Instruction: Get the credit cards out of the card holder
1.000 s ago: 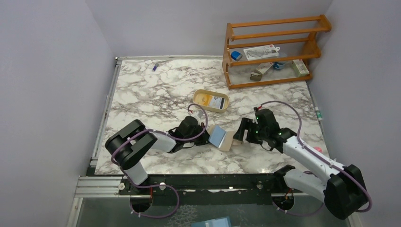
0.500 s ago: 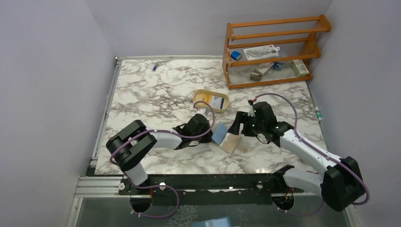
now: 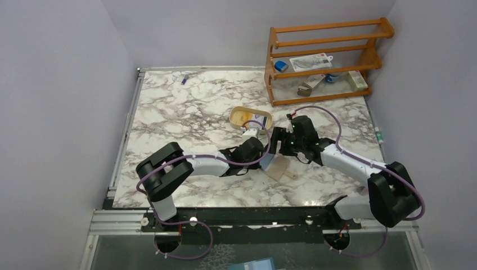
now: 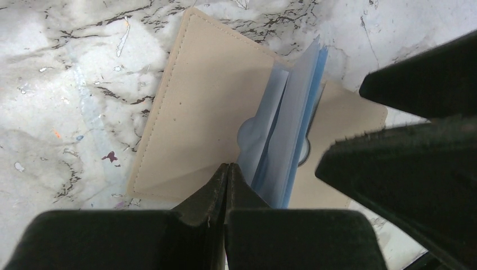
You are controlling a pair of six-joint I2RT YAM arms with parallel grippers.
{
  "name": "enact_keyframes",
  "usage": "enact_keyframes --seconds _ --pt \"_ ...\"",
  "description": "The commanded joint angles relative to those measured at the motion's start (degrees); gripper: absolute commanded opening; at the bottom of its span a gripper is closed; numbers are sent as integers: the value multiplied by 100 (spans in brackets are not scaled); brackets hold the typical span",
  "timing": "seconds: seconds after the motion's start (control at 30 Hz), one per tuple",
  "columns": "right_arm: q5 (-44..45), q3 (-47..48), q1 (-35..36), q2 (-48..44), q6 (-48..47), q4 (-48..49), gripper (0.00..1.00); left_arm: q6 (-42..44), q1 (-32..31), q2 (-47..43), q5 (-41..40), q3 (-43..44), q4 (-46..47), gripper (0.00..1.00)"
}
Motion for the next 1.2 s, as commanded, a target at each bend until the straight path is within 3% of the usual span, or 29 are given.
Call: enact_keyframes --seconds 0.0,0.57,1.0,1.17 --pt "426 303 25 199 72 223 79 133 -103 463 -508 -97 -1021 0" --pt "309 -513 25 -294 219 434 78 27 -133 697 -466 -5 -1093 0" --pt "1516 -387 19 -2013 560 -174 80 65 -265 947 -849 229 -1581 0" --pt "1497 -49 17 -1890 496 -547 80 136 -389 1057 -1037 387 -1701 0"
